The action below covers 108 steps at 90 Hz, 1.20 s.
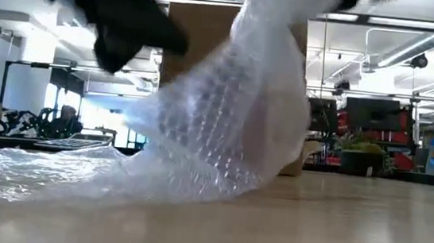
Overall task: Wrap mug
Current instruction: Wrap the purple mug with bubble wrap
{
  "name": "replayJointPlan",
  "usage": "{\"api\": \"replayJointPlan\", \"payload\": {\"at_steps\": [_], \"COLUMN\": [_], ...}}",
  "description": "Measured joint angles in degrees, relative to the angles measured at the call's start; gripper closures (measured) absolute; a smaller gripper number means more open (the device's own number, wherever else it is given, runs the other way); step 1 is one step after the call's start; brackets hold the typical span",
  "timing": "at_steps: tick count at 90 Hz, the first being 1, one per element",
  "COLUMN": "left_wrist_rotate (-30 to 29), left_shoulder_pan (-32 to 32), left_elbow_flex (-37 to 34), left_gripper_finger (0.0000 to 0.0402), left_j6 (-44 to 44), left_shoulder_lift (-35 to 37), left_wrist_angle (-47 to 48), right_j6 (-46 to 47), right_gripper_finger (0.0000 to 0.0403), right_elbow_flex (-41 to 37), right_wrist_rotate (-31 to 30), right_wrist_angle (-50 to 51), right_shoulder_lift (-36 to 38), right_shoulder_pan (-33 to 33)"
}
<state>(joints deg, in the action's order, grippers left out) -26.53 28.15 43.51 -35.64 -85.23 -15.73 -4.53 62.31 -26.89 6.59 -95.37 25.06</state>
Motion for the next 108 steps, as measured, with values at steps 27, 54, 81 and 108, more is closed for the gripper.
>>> {"api": "replayJointPlan", "payload": {"at_steps": [27, 54, 81, 108], "left_wrist_rotate": [3.3, 9.0, 11.3, 10.0], "left_shoulder_pan": [-4.9, -10.0, -11.3, -11.2], "left_elbow_flex": [0.0, 0.0, 1.4, 2.8], "left_gripper_finger": [0.0381, 0.0381, 0.0381, 0.0381], "left_j6": [7.1, 10.4, 8.0, 8.9], "left_shoulder_lift": [0.0, -4.3, -12.4, -14.2], "left_wrist_angle": [-2.1, -9.7, -13.9, -14.2], "right_j6": [-0.2, 1.6, 0.6, 1.5], "right_gripper_finger": [0.0401, 0.0401, 0.0400, 0.0400], "right_elbow_flex": [1.2, 1.1, 1.2, 2.4], "right_wrist_rotate": [2.1, 6.4, 6.8, 6.9], "right_wrist_angle": [2.6, 2.8, 3.8, 5.5], "right_shoulder_lift": [-3.2, -3.8, -3.8, -3.8], "right_shoulder_pan": [-2.9, -5.3, -5.6, -5.5]}}
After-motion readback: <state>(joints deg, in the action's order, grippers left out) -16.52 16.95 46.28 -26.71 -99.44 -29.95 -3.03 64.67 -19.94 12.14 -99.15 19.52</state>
